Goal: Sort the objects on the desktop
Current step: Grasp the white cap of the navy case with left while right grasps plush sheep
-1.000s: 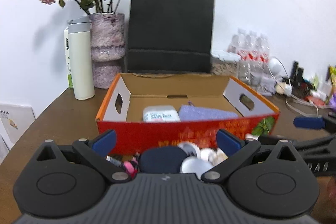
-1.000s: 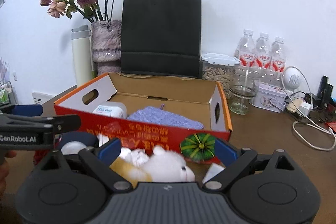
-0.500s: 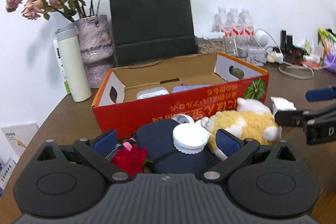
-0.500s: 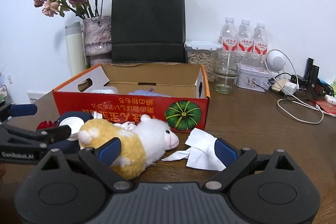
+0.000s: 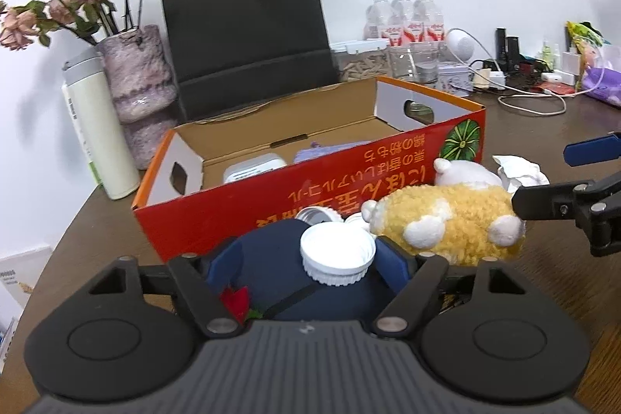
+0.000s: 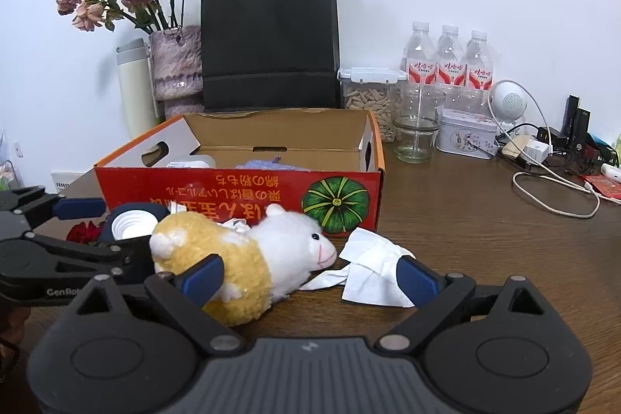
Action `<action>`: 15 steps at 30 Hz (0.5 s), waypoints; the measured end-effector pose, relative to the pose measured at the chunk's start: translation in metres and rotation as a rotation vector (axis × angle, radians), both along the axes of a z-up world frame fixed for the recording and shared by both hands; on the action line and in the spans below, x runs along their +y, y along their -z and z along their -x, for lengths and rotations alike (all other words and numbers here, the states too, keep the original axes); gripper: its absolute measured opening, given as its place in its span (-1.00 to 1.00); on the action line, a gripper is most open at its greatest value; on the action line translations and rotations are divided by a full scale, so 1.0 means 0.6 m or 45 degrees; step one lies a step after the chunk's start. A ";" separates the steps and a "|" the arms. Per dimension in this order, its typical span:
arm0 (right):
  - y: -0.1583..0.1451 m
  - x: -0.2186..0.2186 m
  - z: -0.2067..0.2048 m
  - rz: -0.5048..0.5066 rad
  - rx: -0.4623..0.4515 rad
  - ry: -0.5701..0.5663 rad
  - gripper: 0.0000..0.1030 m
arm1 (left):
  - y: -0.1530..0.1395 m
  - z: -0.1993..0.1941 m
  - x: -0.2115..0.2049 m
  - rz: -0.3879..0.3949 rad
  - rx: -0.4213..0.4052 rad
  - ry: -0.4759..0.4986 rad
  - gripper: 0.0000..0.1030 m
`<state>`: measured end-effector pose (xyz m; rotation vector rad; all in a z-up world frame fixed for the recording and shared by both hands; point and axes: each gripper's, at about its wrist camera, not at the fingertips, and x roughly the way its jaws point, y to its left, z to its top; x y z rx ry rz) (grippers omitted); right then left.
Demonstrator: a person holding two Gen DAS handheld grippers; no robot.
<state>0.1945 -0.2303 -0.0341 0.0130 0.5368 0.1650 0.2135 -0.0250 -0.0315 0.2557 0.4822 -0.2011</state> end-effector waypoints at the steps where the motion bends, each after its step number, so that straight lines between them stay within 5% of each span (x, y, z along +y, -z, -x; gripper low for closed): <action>1: 0.001 0.000 0.000 -0.001 0.001 0.000 0.85 | 0.001 -0.001 -0.001 -0.006 -0.001 0.015 0.36; 5: 0.001 0.001 0.000 -0.002 0.002 0.000 0.85 | 0.004 -0.005 -0.006 -0.034 0.004 0.044 -0.17; 15: 0.003 0.004 0.002 -0.007 -0.010 0.006 0.86 | -0.012 0.005 0.009 0.025 -0.051 0.002 -0.21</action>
